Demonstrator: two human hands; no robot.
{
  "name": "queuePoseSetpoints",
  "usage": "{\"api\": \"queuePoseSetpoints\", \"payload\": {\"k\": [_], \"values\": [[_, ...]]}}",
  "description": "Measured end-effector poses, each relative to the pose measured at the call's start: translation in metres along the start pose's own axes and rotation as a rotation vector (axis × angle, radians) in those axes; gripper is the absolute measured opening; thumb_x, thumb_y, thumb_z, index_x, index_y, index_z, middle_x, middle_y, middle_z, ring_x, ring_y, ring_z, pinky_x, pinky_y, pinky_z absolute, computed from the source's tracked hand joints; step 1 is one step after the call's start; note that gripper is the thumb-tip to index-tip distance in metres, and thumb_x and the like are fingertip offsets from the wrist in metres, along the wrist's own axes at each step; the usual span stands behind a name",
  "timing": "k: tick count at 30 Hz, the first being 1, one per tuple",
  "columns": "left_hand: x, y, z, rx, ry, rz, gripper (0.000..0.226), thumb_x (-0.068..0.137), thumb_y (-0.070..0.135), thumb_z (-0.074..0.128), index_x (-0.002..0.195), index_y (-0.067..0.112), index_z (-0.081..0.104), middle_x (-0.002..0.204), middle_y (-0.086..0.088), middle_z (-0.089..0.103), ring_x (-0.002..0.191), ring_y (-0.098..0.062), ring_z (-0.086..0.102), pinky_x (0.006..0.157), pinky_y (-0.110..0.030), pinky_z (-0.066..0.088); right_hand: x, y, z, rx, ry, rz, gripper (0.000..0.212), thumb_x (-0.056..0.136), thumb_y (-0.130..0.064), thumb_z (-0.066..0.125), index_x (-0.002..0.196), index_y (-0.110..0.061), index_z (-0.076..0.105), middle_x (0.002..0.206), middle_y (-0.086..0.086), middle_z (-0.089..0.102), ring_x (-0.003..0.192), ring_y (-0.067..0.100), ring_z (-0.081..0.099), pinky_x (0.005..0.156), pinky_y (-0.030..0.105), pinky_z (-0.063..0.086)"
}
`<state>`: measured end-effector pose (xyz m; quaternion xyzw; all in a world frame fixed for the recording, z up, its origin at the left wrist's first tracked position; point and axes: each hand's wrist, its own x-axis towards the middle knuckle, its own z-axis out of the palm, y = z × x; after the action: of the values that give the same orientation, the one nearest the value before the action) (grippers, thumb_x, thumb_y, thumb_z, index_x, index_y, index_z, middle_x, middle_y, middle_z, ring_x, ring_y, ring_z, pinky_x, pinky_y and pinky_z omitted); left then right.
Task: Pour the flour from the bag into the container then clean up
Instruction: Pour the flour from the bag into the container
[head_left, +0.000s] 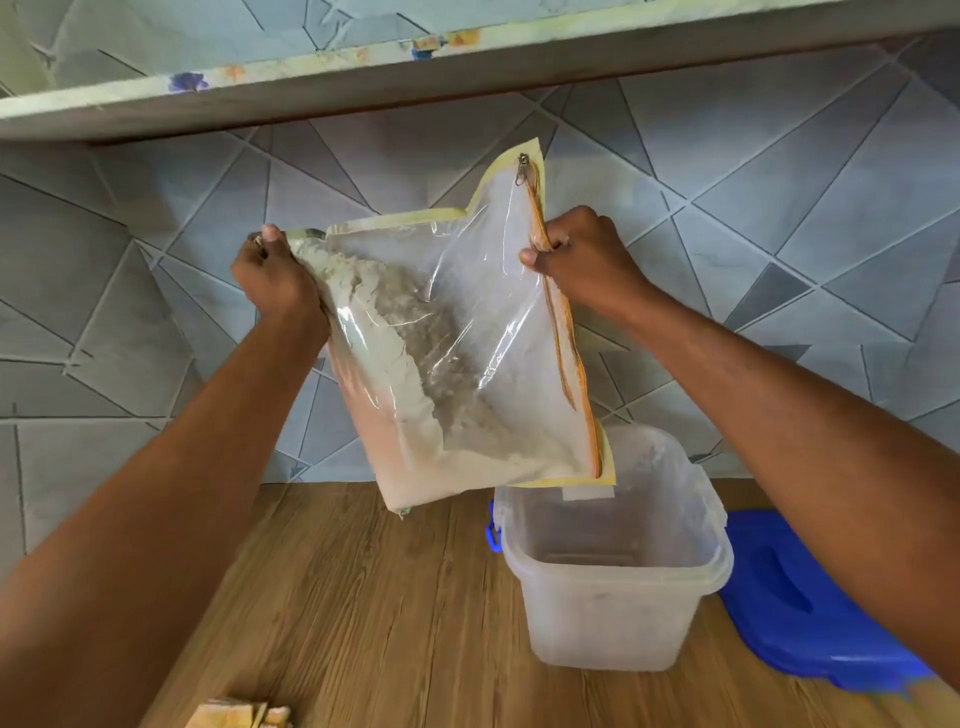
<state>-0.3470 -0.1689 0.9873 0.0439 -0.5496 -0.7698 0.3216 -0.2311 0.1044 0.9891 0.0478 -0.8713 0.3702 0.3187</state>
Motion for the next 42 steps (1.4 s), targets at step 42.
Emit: {"api": "queuePoseSetpoints", "payload": {"k": [42], "values": [[-0.059,0.012,0.066,0.125,-0.075,0.171,0.039,0.102,0.026,0.05,0.065,0.025,0.04,0.064,0.012,0.038,0.064,-0.01,0.034,0.063,-0.027,0.033,-0.041,0.083,-0.061,-0.039,-0.009,0.103,0.038,0.069,-0.018,0.09,0.082,0.01,0.068,0.085,0.02,0.076,0.074,0.031,0.075,0.062,0.054,0.061]]}}
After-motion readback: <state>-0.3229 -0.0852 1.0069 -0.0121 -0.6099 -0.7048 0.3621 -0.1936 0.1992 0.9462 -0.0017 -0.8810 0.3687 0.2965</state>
